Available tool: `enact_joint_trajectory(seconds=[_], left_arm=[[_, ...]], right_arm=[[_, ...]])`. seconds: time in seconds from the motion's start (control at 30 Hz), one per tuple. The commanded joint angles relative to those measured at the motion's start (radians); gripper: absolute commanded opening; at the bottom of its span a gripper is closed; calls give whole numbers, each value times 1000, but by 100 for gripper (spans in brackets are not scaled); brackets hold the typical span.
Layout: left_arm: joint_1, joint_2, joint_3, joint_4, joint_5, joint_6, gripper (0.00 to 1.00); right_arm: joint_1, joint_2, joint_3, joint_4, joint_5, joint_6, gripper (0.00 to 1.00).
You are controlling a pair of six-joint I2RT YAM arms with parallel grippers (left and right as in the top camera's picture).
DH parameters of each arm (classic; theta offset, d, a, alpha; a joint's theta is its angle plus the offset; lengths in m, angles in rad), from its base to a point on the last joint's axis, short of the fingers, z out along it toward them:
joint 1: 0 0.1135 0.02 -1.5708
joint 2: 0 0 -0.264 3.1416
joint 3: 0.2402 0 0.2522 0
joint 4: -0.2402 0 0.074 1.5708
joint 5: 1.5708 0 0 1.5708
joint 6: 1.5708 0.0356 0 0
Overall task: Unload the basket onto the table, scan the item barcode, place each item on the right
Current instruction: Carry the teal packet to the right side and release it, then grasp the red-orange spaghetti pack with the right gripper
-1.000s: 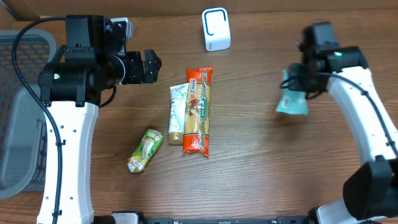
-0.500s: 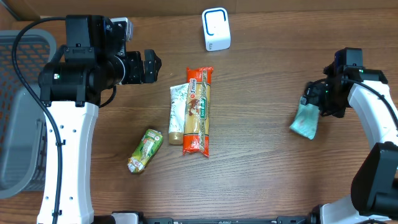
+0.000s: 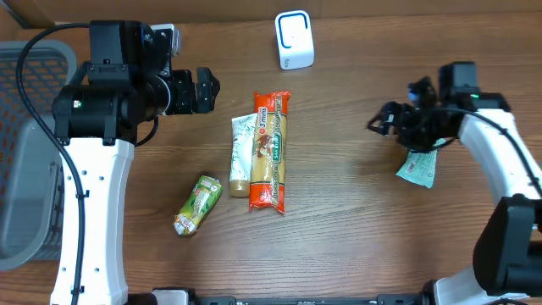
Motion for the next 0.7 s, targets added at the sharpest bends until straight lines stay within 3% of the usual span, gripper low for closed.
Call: enact_joint_trajectory(seconds=[0.0, 0.13, 0.33, 0.67], left_arm=[[-2, 4, 14, 1, -3, 19, 100], [-2, 4, 14, 1, -3, 19, 99], [-2, 4, 14, 1, -3, 19, 100], [-2, 4, 14, 1, -3, 19, 100]], right_arm=[[157, -11, 1, 66, -18, 103, 87], [335, -11, 1, 186, 125, 243, 86], [521, 39, 1, 303, 224, 305, 84], [619, 217, 1, 410, 258, 325, 80]])
